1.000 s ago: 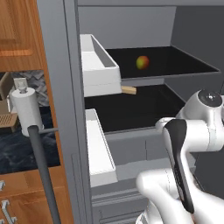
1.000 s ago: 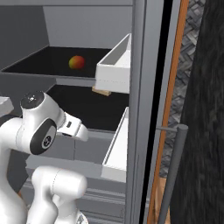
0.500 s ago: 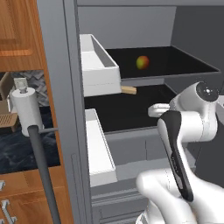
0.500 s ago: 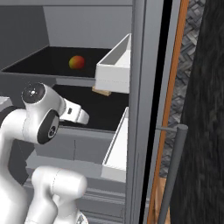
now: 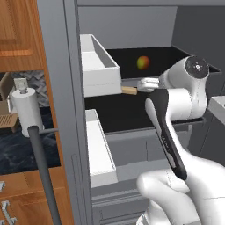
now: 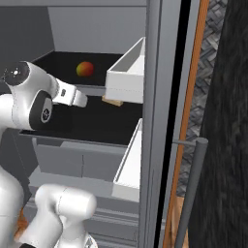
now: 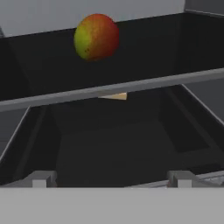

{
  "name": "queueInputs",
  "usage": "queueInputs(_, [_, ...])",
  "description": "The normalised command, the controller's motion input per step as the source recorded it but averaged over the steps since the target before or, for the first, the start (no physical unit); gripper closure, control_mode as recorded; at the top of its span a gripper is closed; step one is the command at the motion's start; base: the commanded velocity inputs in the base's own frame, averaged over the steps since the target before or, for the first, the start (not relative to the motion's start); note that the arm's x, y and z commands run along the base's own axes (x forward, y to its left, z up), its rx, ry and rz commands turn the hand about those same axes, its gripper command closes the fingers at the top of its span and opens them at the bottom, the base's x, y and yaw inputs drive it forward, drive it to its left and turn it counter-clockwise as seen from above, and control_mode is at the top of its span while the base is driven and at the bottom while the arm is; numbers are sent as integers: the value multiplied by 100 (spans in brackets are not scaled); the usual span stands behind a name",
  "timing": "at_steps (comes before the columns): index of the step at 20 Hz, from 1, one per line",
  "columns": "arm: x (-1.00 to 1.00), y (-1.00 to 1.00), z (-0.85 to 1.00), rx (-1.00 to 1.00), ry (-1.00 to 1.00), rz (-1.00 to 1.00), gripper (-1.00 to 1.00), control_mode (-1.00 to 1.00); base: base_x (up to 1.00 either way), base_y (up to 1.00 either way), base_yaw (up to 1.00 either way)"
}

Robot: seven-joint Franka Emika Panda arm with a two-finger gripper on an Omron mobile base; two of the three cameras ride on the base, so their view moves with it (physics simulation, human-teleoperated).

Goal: Pick up the apple and mango from the fridge and place one fruit on each plate on the dining counter.

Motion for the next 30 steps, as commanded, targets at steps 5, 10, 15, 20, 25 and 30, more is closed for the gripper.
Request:
queueInputs(5, [38, 18, 69, 0, 0, -4, -100, -100, 0, 0, 0])
queueInputs(10, [42, 9, 21, 0, -2, -8, -100, -100, 0, 0, 0])
queueInputs(15, [48, 3, 3, 0, 0, -6, -100, -100, 0, 0, 0])
queueInputs(20, [46, 0, 0, 0, 0, 0, -100, -100, 0, 0, 0])
queueInputs(25, [46, 0, 0, 0, 0, 0, -100, -100, 0, 0, 0])
queueInputs(30, [46, 0, -5, 0, 0, 0, -100, -100, 0, 0, 0])
